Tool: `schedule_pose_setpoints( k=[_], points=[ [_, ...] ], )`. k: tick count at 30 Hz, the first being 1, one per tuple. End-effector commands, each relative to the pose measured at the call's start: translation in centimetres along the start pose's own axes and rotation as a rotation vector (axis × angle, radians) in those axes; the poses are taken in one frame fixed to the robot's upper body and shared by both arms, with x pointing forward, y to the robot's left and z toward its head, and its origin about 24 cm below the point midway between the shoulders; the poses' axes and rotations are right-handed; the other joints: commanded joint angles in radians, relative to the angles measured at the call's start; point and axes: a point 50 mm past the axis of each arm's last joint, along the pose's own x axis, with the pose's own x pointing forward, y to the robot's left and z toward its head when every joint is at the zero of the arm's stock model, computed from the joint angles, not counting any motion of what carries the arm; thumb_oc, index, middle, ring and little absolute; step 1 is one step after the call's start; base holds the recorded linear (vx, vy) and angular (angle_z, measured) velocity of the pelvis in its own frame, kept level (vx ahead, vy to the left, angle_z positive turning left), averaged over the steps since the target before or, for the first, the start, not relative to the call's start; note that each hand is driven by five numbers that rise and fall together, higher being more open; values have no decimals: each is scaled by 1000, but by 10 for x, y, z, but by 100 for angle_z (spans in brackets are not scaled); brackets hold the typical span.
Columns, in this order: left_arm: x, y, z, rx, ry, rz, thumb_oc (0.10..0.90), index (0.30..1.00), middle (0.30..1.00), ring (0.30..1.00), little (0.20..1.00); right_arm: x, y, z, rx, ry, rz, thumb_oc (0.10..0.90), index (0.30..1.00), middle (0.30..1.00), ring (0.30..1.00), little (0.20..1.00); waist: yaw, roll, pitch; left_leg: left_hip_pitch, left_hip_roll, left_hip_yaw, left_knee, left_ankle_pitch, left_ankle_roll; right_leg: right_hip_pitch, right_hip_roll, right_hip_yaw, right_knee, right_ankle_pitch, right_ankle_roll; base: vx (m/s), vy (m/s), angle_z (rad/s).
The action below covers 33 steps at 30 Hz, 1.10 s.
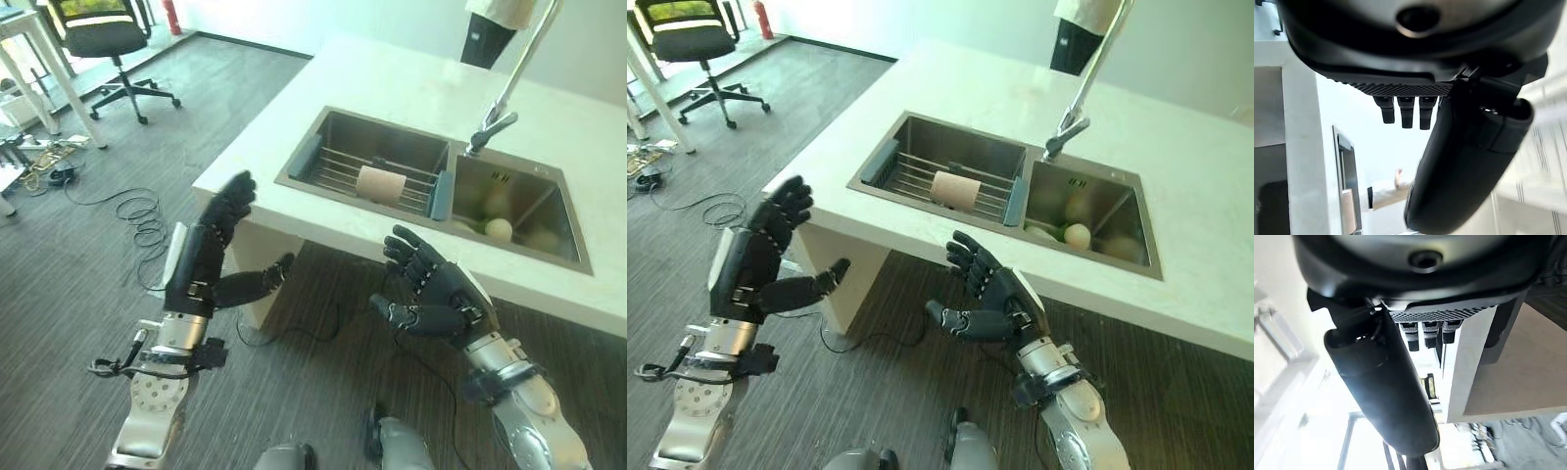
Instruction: Place the dishes in the dishwasher.
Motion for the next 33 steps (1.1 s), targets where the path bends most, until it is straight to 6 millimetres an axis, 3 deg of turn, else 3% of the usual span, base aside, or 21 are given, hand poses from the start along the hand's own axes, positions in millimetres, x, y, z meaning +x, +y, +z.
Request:
schedule_pose_setpoints(
  k=[1, 5, 9, 10, 12, 13, 14, 15, 17, 18, 20, 21, 22, 23, 28, 33],
  points=[
    [14, -10, 47, -51, -280, -71, 800, 900, 900, 900, 900, 13, -6, 45, -34, -254, 27, 800, 900, 900, 900, 900, -22, 31, -72, 98, 70, -42, -129, -19, -51, 158, 51, -7, -60, 28, 37, 288, -259, -1],
    [12, -15, 43, -102, -271, -69, 800, 900, 900, 900, 900, 18, -11, 46, -48, -251, -15, 800, 900, 900, 900, 900, -25, 30, -109, 135, 100, -25, -129, -26, -78, 197, 86, -9, -60, -9, 6, 322, -326, 18],
    [12, -14, 53, -142, -352, -45, 800, 900, 900, 900, 900, 14, -15, 54, -124, -285, -31, 800, 900, 900, 900, 900, -23, 43, -117, 151, 131, -16, -129, 134, -125, 239, 137, -2, -60, -52, -33, 268, -310, -14],
    [12, -16, 60, -168, -406, -50, 800, 900, 900, 900, 900, 12, -14, 61, -129, -323, -25, 800, 900, 900, 900, 900, -20, 36, -116, 159, 136, -13, -129, 229, -145, 262, 149, 4, -60, -74, -52, 260, -355, -43],
    [13, -17, 62, -169, -423, -57, 800, 900, 900, 900, 900, 12, -14, 63, -140, -331, -22, 800, 900, 900, 900, 900, -20, 27, -115, 170, 139, 3, -129, 272, -152, 272, 149, 10, -60, -83, -62, 193, -266, -33],
    [12, -18, 65, -174, -443, -69, 800, 900, 900, 900, 900, 11, -16, 66, -136, -335, -17, 800, 900, 900, 900, 900, -16, 13, -108, 169, 134, 18, -79, 323, -161, 291, 148, 18, -60, -95, -76, 158, -219, -20],
    [12, -18, 66, -184, -448, -69, 800, 900, 900, 900, 900, 11, -16, 67, -128, -337, -15, 800, 900, 900, 900, 900, -14, 11, -104, 145, 136, 19, -18, 334, -163, 301, 151, 21, -60, -102, -84, 204, -278, -8],
    [13, -18, 66, -201, -456, -72, 800, 900, 900, 900, 900, 12, -17, 66, -129, -337, -27, 800, 900, 900, 900, 900, -5, 4, -88, 65, 140, 11, 29, 322, -148, 322, 154, 28, -60, -110, -88, 126, -156, -4],
    [13, -17, 67, -208, -453, -66, 800, 900, 900, 900, 900, 15, -15, 64, -120, -333, -35, 800, 900, 900, 900, 900, 3, 3, -81, 55, 138, 19, -48, 298, -133, 329, 159, 44, -60, -119, -79, 155, 18, -10],
    [12, -15, 66, -198, -443, -43, 800, 900, 900, 900, 900, 17, -14, 63, -118, -321, -29, 800, 900, 900, 900, 900, 1, 29, -80, 30, 164, 8, -129, 273, -136, 330, 182, 56, -60, -131, -70, 167, 182, -16],
    [12, -13, 63, -172, -414, -19, 800, 900, 900, 900, 900, 15, -13, 60, -124, -303, -17, 800, 900, 900, 900, 900, -4, 64, -84, -60, 195, -59, -129, 218, -152, 333, 207, 74, -60, -145, -62, 175, 303, -40],
    [11, -11, 60, -186, -388, -1, 800, 900, 900, 900, 900, 12, -15, 59, -131, -289, -14, 800, 900, 900, 900, 900, -3, 72, -89, -80, 192, -98, -129, 226, -161, 338, 210, 87, -60, -155, -62, 206, 341, -35],
    [10, -8, 58, -194, -375, 10, 800, 900, 900, 900, 900, 11, -16, 59, -136, -281, -10, 800, 900, 900, 900, 900, 0, 72, -89, -82, 183, -116, -129, 208, -158, 341, 206, 94, -60, -159, -61, 212, 415, -48],
    [8, -8, 55, -192, -355, -3, 800, 900, 900, 900, 900, 8, -18, 60, -141, -276, -11, 800, 900, 900, 900, 900, -5, 71, -95, -70, 177, -107, -129, 148, -152, 342, 187, 85, -60, -157, -54, 163, 377, -53],
    [8, -8, 52, -186, -308, -71, 800, 900, 900, 900, 900, 0, -18, 60, -135, -256, -19, 800, 900, 900, 900, 900, -12, 74, -106, -41, 161, -101, -129, 112, -136, 349, 157, 65, -60, -152, -35, 106, 263, -30],
    [16, -8, 49, -194, -268, -138, 800, 900, 900, 900, 900, 2, -18, 57, -115, -258, -40, 800, 900, 900, 900, 900, -7, 71, -99, -20, 131, -93, -129, 85, -93, 372, 119, 51, -60, -126, -6, 63, 281, 4]
  ],
)
